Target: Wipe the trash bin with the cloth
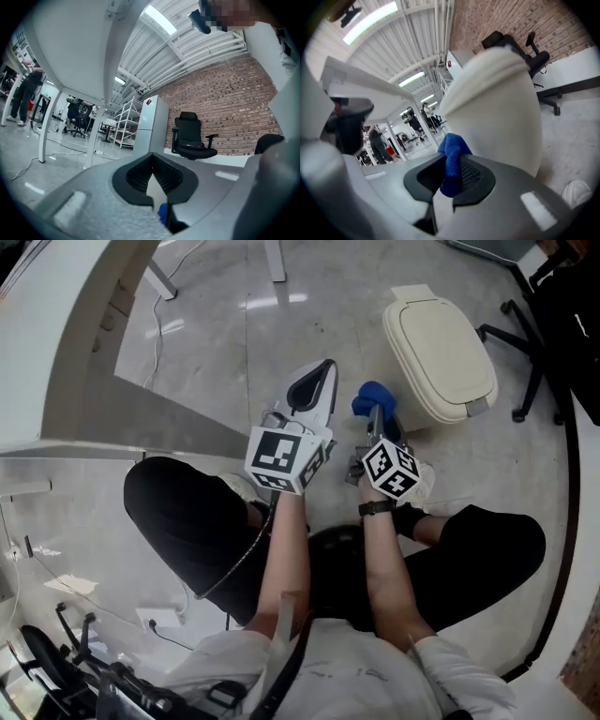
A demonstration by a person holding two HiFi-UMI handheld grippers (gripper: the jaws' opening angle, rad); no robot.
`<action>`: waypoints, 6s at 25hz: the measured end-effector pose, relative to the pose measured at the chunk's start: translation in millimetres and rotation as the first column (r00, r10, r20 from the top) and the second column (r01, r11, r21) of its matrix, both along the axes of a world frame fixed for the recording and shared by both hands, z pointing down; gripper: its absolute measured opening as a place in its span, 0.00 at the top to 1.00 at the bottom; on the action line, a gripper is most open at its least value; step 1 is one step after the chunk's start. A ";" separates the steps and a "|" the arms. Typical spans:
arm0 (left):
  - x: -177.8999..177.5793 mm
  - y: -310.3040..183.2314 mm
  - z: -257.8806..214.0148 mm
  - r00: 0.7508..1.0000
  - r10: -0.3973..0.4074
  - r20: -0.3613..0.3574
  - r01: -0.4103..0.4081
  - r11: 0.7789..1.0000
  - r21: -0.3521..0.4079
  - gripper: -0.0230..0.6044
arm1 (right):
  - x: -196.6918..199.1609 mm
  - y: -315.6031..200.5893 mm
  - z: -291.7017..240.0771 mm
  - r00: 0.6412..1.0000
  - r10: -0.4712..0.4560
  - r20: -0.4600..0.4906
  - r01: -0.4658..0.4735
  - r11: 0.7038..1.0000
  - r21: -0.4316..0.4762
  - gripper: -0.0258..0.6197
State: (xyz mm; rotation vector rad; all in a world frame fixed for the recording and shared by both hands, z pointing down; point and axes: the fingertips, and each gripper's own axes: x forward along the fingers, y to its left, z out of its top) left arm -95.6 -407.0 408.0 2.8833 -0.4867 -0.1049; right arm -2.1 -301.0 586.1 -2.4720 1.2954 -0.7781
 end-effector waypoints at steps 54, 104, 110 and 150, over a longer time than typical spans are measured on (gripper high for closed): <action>16.4 66.2 -8.3 0.995 0.081 -0.064 -0.081 0.997 -0.007 0.96 | 26.0 40.4 -138.5 0.991 0.053 -0.122 -0.025 0.975 0.220 0.90; 24.5 106.5 -13.5 0.986 0.166 -0.024 -0.166 0.986 -0.025 0.96 | 32.3 98.4 -49.5 0.949 0.035 0.312 -0.169 0.895 0.413 0.90; 38.5 110.2 14.4 0.982 0.185 0.040 -0.183 0.982 -0.053 0.96 | 49.2 98.6 85.6 0.856 0.130 0.501 -0.261 0.945 0.200 0.90; 57.4 180.7 -48.4 0.877 -0.479 -0.035 0.480 0.877 0.015 0.96 | 51.6 103.7 -63.8 0.725 -0.627 -0.286 0.672 0.734 0.097 0.89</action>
